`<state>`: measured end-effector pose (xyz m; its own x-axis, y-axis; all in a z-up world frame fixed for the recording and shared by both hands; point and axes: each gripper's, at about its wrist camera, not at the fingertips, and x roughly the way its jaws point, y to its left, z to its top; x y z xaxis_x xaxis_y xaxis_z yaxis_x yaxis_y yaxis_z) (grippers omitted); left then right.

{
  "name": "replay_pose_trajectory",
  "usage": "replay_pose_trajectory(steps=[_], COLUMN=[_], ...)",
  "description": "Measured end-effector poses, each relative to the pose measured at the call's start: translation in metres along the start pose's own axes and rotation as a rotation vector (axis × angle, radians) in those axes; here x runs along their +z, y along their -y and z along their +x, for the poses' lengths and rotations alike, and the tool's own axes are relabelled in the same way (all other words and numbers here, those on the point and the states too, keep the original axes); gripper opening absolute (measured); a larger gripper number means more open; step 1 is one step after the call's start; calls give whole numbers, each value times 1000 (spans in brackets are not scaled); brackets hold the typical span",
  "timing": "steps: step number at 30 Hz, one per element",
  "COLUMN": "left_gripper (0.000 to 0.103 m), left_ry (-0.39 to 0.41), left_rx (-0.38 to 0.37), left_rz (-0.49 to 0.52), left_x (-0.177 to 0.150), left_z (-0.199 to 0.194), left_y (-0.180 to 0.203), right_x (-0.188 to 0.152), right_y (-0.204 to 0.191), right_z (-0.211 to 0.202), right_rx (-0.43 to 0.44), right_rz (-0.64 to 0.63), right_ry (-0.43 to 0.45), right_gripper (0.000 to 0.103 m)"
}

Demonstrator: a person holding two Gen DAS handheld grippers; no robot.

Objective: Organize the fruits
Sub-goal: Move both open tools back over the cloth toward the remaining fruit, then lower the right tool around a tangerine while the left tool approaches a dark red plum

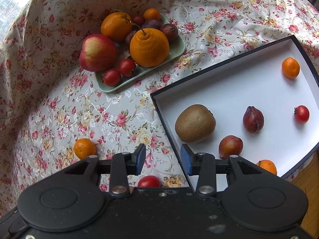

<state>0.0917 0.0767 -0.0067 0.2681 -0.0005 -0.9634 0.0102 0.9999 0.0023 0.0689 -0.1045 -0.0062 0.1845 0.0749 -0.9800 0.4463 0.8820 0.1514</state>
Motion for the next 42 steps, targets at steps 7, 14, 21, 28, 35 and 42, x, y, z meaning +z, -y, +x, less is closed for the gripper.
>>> replay_pose_trajectory(steps=[7,14,21,28,35,42], left_gripper=[48,48,48,48,48,48], left_ry=[-7,-24,-29,-33,-44,-67], left_rx=[11,14,14,11,14,33], left_rz=[-51,-102,-144,-179,-197,-208], left_x=[1,1,0,-1,-4,-9], left_z=[-1,-1,-3,-4,-3,3], left_y=[-33,-61,-85,-107,-125,-139], right_x=[-4,-9,-14,-20,-23,-24], right_y=[-19,-37,-58,-78,-93,-106], right_z=[6,12,19,27,31,36], right_rx=[2,21,33,32,41,53], right_rz=[-30,-37,-56,-82,-96,-101], right_ry=[-14,-37,-50,-58,-61,-62], right_gripper=[42,42,42,42,42,42])
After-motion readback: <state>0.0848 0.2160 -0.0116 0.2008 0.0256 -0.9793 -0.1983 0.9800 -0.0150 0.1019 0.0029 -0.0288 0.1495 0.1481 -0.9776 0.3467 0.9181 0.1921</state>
